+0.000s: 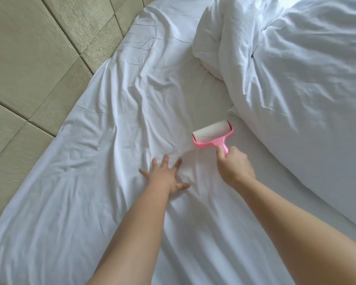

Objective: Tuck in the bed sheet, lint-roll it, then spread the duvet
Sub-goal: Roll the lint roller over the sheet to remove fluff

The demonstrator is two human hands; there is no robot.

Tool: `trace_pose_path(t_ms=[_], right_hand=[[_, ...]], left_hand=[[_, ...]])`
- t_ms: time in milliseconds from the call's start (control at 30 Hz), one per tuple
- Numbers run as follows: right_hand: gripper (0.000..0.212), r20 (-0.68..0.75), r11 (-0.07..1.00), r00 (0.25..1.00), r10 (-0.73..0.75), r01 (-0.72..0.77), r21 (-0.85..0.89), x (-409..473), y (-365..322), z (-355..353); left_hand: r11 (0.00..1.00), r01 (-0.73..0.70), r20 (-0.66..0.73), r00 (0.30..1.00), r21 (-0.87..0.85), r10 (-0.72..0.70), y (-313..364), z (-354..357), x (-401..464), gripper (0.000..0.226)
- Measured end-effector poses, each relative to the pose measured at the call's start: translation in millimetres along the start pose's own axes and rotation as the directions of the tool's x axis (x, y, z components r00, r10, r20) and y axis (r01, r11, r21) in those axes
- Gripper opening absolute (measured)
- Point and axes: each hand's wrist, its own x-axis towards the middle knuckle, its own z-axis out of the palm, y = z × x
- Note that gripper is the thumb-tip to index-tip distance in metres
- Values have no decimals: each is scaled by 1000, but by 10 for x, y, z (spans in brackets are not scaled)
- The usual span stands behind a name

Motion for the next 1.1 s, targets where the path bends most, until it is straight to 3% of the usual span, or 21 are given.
trace_pose_path(t_ms=[167,300,600,1100], right_hand=[[50,116,998,992,56,-55,-10,193,-132,236],[52,152,992,982,115,-120,24,402,-246,377],[36,78,996,993,86,-88,22,728,-473,598],[38,38,997,998,51,-53,54,1570,-1065,686]], left_hand=[[1000,1,-48,999,-22,-2,-87,28,201,92],[1000,-2,-103,995,-25,0,-124,-54,448,120],[996,10,-174,984,-85,-25,-168,-428,1106,142],[984,-10,-159,987,-177,-18,-182,-789,1764,155]])
